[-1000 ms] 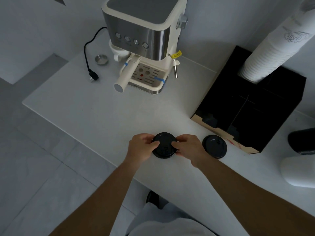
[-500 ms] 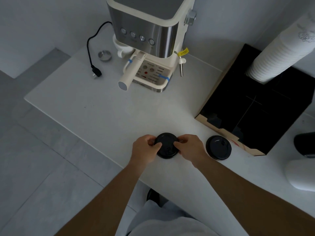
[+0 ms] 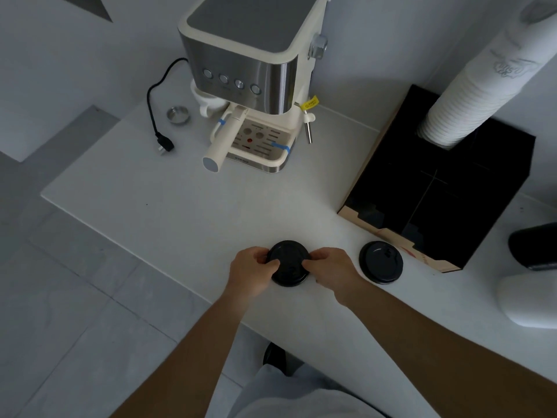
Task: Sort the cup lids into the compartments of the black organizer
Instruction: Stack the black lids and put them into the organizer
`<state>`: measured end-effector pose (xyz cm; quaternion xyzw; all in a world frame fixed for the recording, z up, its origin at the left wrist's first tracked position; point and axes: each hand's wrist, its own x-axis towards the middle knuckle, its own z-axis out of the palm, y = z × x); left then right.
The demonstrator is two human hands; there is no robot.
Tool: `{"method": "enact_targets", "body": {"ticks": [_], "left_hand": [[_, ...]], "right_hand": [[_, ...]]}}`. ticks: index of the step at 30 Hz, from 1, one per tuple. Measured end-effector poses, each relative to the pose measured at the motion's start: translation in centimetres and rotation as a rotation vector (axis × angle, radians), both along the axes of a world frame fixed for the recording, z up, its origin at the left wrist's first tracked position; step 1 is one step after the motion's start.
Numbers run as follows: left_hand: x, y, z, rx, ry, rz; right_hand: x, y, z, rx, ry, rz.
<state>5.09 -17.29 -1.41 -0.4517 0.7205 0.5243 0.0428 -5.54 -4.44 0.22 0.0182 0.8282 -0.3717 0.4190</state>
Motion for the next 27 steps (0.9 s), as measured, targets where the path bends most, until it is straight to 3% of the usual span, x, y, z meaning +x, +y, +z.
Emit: {"method": "enact_targets", "body": {"ticks": [7,14,19,24,27], "left_hand": [[0.5,0.4,0.6,0.191,0.053,0.113],[0.2,0.5,2.6,0.381,0.071,-0.069],[-1.4,1.5,4.6,0.269,0.118,-0.189],[-3.2,2.4,6.4,0.223,0.165,-0.434],[-4.2,3.1,7.0,0.19,0.157,-0.543]], "right_hand": [[0.5,1.0,2.0,-0.161,-0.126,-0.144],[-0.9,3.4,4.8,-0.288,-0.034,-0.118],[-1.9,5.4,6.0,-0.248,0.045,0.009],[-2.8,7.0,7.5,-0.146,0.189,0.309],[-3.5,8.4,8.7,-0.134,0.233,0.344]]}}
